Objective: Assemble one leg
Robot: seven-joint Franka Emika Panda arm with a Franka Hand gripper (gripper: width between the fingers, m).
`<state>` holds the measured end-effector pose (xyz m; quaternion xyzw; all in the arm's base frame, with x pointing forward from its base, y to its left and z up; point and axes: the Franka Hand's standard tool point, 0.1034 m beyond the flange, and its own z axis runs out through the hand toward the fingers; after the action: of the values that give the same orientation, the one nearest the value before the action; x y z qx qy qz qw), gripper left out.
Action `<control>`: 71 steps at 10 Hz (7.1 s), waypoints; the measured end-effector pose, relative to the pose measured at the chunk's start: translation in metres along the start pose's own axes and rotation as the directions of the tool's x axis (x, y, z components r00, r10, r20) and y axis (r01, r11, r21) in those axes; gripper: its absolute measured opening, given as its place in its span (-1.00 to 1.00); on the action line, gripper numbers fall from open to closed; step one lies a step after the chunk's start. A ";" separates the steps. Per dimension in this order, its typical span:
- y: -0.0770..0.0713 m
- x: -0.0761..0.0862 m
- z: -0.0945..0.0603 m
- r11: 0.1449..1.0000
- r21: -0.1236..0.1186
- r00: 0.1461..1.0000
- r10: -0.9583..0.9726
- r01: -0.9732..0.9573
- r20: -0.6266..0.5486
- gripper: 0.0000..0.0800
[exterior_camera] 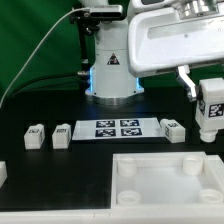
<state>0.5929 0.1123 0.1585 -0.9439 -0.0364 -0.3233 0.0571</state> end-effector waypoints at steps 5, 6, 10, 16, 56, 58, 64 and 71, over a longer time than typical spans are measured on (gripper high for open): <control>0.001 -0.007 0.013 1.000 -0.001 1.000 -0.009 0.009 0.000 -0.27; -0.001 0.000 0.021 1.000 0.002 1.000 -0.003 0.003 -0.003 -0.27; 0.006 0.001 0.058 1.000 0.001 1.000 0.002 -0.002 0.006 -0.27; 0.008 -0.022 0.076 1.000 0.000 0.999 0.001 -0.001 0.044 -0.27; 0.000 -0.033 0.075 0.570 -0.541 0.372 0.819 -0.619 0.437 -0.26; -0.005 -0.035 0.077 0.245 -0.603 0.127 0.964 -0.759 0.232 -0.26; -0.014 -0.035 0.080 0.003 -0.613 -0.075 0.992 -0.790 0.102 0.35; -0.014 -0.036 0.082 0.749 -0.364 0.568 0.660 -0.554 0.492 0.62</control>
Offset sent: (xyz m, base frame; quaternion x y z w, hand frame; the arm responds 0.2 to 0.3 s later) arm 0.0000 0.0000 0.0000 0.0000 0.0000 0.0000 1.0000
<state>0.6122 0.1355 0.0733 -0.9502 0.3024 0.0262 0.0703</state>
